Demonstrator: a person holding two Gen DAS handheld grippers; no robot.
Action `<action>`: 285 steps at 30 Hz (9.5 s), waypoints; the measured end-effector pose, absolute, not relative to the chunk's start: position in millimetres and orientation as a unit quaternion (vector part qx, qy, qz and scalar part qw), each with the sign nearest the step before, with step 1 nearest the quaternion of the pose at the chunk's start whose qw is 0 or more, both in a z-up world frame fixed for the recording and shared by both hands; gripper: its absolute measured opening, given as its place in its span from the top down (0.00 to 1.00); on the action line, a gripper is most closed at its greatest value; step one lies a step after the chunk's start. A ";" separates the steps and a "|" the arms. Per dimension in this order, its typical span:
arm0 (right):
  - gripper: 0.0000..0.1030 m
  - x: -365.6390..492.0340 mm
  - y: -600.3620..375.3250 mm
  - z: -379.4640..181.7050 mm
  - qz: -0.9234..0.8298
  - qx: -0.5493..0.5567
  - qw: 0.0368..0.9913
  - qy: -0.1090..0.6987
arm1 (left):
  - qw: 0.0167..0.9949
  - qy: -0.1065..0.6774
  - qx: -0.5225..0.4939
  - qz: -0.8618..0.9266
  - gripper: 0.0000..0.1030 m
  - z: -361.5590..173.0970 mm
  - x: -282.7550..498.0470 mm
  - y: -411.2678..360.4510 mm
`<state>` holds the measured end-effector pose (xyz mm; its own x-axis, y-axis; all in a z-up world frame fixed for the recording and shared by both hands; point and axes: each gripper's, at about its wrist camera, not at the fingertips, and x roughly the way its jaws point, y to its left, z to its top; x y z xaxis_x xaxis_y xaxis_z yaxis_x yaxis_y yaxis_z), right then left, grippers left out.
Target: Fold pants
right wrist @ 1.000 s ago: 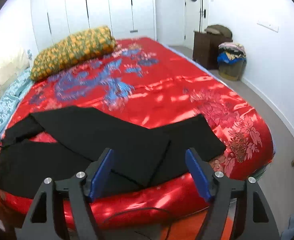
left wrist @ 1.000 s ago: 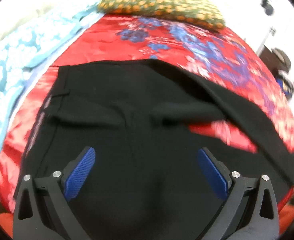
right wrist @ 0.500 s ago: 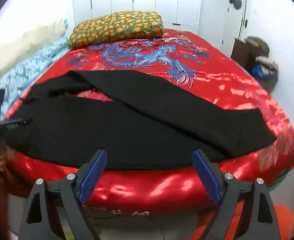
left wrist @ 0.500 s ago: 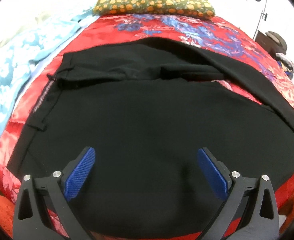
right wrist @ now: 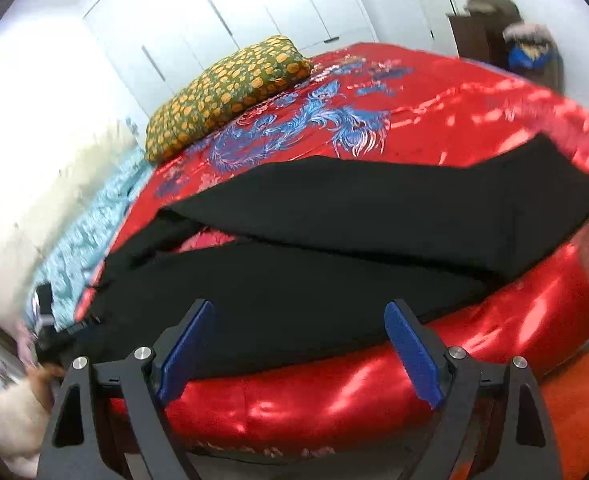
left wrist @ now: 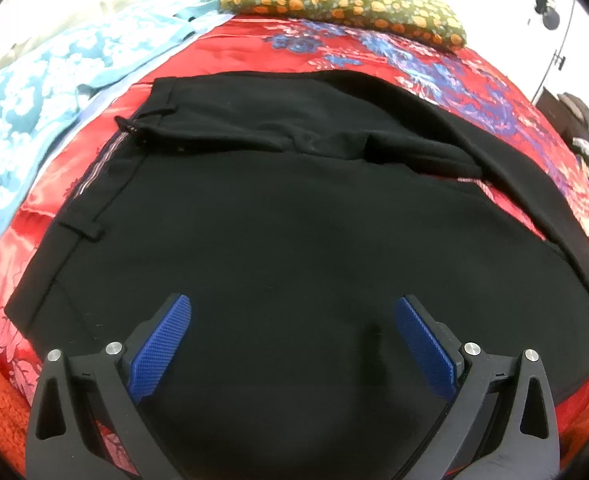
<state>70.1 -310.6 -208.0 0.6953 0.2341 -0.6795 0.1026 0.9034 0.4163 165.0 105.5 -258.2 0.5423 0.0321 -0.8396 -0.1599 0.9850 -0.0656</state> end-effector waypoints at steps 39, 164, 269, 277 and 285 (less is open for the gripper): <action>0.89 99.3 -426.8 -200.2 -0.040 0.349 0.891 0.289 | 0.772 0.575 -0.268 0.031 0.27 -251.1 467.6 116.9; 0.01 156.5 -203.8 -262.4 0.081 -0.036 0.840 0.534 | 0.817 0.575 0.046 -0.019 0.32 -237.1 121.1 81.9; 0.01 168.5 -582.0 -186.7 -0.118 0.180 0.880 0.424 | 0.838 0.539 0.038 -0.073 0.05 -261.8 157.5 31.7; 0.13 153.5 -624.6 -193.8 0.000 0.205 0.851 0.483 | 0.860 0.504 0.022 -0.075 0.05 -239.6 160.9 21.3; 0.34 177.8 -612.3 -243.3 0.052 0.209 0.801 0.558 | 0.851 0.518 0.051 -0.071 0.05 -249.4 158.2 12.7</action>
<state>177.8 -612.3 -243.3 0.3717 0.3163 -0.8728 0.1498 0.9074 0.3926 158.2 12.7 -249.4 0.4532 -0.0689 -0.8887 0.1743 0.9846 0.0126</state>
